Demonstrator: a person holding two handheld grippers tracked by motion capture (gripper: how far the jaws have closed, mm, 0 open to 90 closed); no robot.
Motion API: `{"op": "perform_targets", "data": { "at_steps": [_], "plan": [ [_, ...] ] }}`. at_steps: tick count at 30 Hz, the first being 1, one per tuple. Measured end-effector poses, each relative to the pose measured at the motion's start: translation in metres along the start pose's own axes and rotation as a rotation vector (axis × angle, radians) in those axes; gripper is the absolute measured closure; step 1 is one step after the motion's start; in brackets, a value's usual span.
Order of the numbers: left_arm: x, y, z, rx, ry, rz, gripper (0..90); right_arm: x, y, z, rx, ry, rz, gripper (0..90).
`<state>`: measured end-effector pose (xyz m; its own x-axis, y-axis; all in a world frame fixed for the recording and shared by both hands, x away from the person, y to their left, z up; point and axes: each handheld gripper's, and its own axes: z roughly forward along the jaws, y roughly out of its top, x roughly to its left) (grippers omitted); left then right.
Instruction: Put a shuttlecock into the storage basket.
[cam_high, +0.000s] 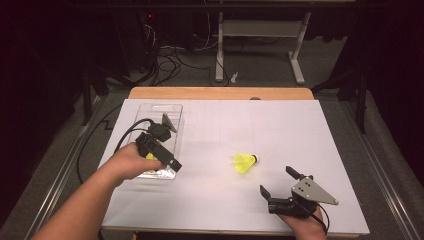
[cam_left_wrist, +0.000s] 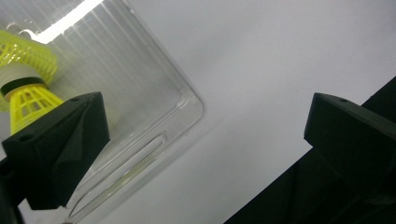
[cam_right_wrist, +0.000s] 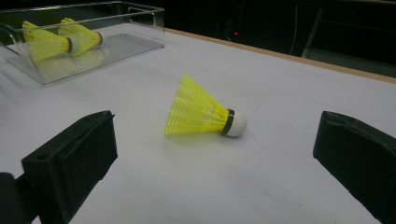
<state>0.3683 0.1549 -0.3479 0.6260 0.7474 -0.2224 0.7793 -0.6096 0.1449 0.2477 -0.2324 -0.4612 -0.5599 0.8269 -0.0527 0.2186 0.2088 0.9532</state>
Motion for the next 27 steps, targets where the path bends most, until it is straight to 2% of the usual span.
{"op": "perform_targets", "data": {
  "at_steps": [21, 27],
  "plan": [
    [-0.039, 0.034, 0.022, 0.024, -0.029, 0.102, 0.8, -0.003, -0.002, -0.008, -0.005, -0.018, 0.016, 0.2],
    [-0.047, 0.040, 0.029, 0.029, -0.035, 0.115, 0.7, -0.002, -0.003, -0.009, -0.005, -0.016, 0.016, 0.2]
  ]
}}
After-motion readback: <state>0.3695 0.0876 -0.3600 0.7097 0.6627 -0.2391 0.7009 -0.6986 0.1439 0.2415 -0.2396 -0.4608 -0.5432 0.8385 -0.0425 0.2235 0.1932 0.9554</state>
